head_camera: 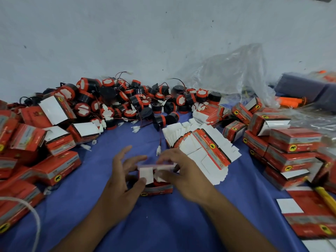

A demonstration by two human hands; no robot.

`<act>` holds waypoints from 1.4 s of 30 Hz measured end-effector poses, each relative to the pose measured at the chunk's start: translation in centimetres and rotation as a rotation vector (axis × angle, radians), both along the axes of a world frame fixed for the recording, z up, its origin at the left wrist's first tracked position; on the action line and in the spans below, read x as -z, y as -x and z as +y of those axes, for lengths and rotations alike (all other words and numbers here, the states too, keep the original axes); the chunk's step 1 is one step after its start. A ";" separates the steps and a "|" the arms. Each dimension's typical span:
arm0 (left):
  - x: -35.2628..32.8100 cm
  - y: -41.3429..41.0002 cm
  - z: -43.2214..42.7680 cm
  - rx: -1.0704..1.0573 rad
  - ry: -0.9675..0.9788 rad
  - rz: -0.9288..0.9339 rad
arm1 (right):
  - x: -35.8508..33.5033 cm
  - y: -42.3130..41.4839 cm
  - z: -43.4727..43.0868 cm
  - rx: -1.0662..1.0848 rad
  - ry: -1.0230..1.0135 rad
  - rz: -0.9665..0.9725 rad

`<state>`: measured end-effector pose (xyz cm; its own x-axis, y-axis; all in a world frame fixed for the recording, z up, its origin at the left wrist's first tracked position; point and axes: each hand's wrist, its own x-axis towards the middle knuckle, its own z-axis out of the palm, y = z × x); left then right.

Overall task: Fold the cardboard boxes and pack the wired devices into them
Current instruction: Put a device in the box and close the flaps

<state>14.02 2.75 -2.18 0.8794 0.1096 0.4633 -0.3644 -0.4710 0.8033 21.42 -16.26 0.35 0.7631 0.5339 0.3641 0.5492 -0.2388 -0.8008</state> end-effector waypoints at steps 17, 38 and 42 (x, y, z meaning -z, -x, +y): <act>-0.3 0.1 0.4 0.054 -0.074 -0.015 | 0.6 -0.7 -1.1 -0.080 0.046 0.031; -0.1 0.8 1.3 0.069 -0.477 -0.191 | 1.8 -0.6 -0.8 -0.130 0.246 -0.097; 0.0 0.9 1.4 0.075 -0.605 -0.155 | 1.8 -0.8 -1.1 -0.174 0.307 -0.119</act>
<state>13.08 4.18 -2.21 0.7920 -0.2718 0.5468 -0.5054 -0.7942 0.3373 22.21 -17.37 -1.46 0.6134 0.7500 0.2475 0.6875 -0.3528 -0.6347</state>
